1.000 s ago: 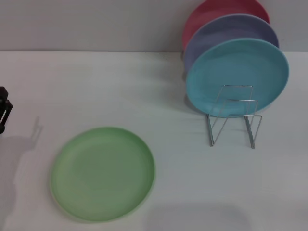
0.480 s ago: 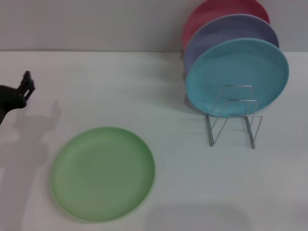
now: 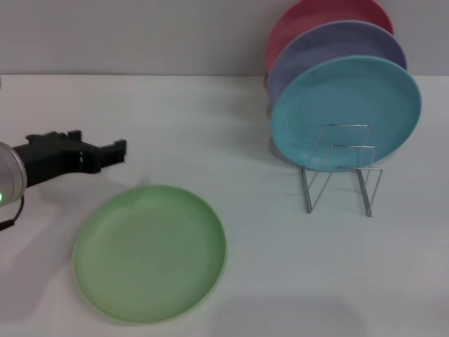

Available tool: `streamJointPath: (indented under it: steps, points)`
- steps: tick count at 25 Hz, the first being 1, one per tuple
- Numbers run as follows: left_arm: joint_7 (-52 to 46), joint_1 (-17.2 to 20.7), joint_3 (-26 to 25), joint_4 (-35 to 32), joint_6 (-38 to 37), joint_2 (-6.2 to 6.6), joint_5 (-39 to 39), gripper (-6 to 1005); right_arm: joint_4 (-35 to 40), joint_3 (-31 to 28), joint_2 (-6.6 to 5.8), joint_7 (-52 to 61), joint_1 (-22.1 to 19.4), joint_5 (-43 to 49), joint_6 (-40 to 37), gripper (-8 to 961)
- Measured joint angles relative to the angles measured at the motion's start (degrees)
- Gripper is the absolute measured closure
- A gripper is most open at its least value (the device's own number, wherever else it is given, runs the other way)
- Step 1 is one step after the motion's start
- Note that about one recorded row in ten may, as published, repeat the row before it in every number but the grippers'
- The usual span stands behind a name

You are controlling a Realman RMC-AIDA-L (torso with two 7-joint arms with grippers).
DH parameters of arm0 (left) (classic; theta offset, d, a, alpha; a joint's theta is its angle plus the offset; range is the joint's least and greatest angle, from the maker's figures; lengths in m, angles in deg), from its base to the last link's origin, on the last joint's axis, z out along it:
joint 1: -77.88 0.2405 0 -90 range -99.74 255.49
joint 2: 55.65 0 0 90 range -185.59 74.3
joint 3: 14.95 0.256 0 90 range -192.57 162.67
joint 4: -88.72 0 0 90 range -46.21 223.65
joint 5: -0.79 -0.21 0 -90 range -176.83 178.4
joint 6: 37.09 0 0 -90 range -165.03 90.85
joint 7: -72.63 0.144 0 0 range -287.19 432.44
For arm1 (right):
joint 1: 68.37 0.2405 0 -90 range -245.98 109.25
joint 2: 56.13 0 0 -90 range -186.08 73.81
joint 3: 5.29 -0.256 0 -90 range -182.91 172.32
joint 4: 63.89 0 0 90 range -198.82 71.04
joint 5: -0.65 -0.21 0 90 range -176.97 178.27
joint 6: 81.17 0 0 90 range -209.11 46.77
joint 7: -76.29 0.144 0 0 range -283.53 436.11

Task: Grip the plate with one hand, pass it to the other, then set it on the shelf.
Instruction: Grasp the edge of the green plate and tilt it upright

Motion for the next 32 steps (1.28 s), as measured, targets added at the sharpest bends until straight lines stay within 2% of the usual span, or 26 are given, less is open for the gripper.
streamJointPath:
  steps: [1,5,15,27,32]
  points:
    - [0.0,0.0,0.0,0.0,0.0,0.0,0.0,231,0.01,0.0,0.0,0.0,-0.04,0.02,-0.08,113]
    - [-0.1,-1.36,-2.17,0.61,8.05,-0.03,-0.13,200,0.18,0.02,0.0,0.0,-0.13,0.08,-0.28,113]
    - [-0.03,-1.59,-4.57,-7.22,9.8,0.01,-2.35,200,0.38,0.09,0.0,-0.01,-0.09,0.08,-0.44,113]
    - [0.27,-3.25,-4.36,-10.84,12.23,-0.05,-3.11,201,0.67,0.7,0.0,-0.13,0.38,0.08,-0.5,113]
    - [-0.36,-4.32,-4.56,-12.45,12.6,-0.11,-5.76,201,0.66,0.7,-0.08,-0.18,0.44,0.07,-0.5,112]
